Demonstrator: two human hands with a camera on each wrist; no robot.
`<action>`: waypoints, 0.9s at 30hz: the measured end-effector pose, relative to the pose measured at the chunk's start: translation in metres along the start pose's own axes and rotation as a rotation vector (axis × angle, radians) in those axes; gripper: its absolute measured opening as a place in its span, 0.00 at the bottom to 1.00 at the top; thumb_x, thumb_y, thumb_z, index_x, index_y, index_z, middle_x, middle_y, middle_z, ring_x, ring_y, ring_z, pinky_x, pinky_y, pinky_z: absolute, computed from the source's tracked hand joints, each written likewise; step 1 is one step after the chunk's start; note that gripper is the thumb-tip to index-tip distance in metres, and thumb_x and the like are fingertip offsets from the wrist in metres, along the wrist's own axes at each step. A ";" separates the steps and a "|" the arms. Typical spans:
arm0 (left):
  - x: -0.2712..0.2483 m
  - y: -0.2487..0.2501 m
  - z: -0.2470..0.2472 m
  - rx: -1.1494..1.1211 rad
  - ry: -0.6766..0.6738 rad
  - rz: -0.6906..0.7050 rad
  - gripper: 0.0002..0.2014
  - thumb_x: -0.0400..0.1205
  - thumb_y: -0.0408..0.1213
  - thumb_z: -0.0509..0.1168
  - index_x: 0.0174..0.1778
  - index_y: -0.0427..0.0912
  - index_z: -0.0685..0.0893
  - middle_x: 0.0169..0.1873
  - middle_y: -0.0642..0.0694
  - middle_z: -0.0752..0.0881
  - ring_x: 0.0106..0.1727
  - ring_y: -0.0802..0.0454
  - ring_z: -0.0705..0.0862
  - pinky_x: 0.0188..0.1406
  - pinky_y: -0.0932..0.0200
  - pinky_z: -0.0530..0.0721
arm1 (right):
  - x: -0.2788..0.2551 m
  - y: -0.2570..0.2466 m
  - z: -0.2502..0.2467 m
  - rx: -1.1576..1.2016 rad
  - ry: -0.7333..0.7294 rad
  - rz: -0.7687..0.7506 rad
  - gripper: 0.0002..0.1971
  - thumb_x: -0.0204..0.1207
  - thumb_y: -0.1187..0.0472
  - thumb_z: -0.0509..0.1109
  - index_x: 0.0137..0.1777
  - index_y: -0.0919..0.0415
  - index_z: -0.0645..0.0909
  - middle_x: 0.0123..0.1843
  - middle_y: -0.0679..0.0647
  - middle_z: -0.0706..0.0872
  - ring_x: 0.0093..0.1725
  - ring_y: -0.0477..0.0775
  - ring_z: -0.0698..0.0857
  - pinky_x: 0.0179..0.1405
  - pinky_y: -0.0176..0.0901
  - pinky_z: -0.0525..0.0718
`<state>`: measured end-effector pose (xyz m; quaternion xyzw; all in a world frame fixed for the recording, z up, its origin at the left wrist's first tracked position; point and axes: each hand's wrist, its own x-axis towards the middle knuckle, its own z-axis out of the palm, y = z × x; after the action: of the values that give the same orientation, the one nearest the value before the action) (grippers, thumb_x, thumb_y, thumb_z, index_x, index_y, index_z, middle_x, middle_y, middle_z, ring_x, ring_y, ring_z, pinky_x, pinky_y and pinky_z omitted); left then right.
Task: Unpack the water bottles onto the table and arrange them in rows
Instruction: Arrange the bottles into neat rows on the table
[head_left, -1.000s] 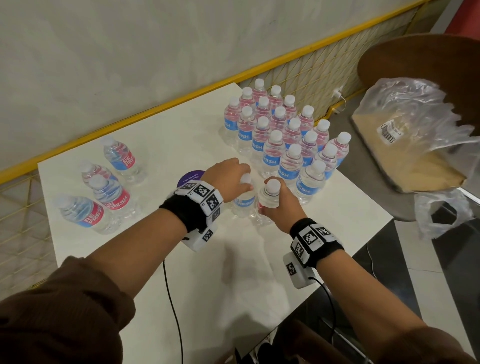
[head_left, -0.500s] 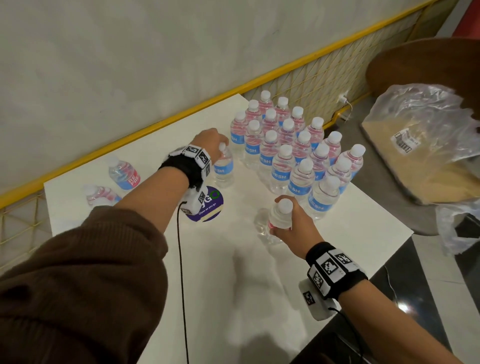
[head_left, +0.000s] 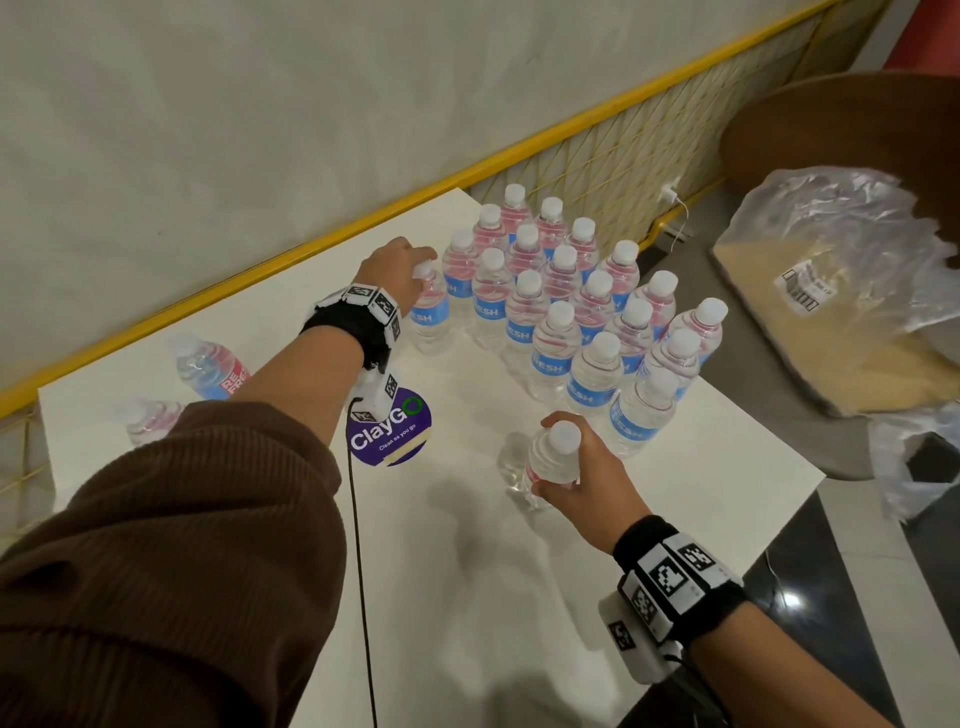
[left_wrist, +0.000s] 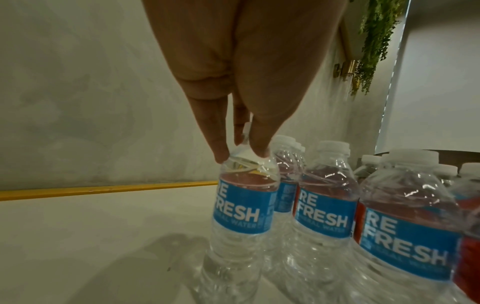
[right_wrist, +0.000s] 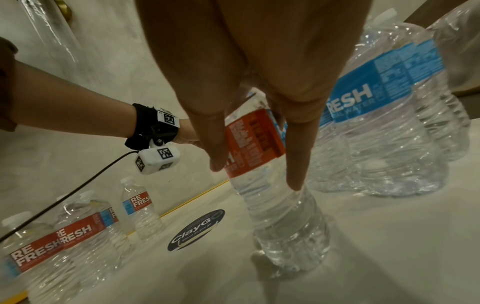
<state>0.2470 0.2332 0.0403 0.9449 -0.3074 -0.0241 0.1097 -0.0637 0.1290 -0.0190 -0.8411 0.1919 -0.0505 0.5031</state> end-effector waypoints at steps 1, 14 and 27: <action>0.000 0.000 0.001 -0.005 0.008 0.001 0.21 0.83 0.33 0.59 0.73 0.48 0.75 0.64 0.37 0.77 0.66 0.35 0.77 0.61 0.47 0.76 | 0.000 0.000 0.000 0.003 -0.003 0.004 0.29 0.68 0.63 0.77 0.60 0.37 0.67 0.58 0.41 0.78 0.60 0.47 0.78 0.63 0.54 0.82; -0.006 -0.001 0.011 -0.105 0.015 -0.043 0.25 0.83 0.39 0.62 0.78 0.50 0.68 0.66 0.37 0.75 0.64 0.37 0.79 0.63 0.47 0.76 | 0.003 0.006 -0.001 0.000 -0.012 0.007 0.31 0.67 0.62 0.78 0.62 0.37 0.66 0.60 0.44 0.78 0.61 0.48 0.77 0.62 0.49 0.82; -0.122 0.099 -0.013 -0.130 -0.380 0.565 0.26 0.76 0.52 0.69 0.71 0.57 0.76 0.61 0.55 0.75 0.57 0.56 0.78 0.53 0.59 0.79 | 0.037 -0.002 0.020 0.033 -0.054 0.107 0.48 0.68 0.61 0.79 0.82 0.53 0.53 0.77 0.54 0.68 0.74 0.52 0.71 0.71 0.44 0.75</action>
<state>0.0927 0.2292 0.0723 0.7923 -0.5695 -0.1878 0.1129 -0.0239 0.1327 -0.0312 -0.8223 0.2219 -0.0042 0.5241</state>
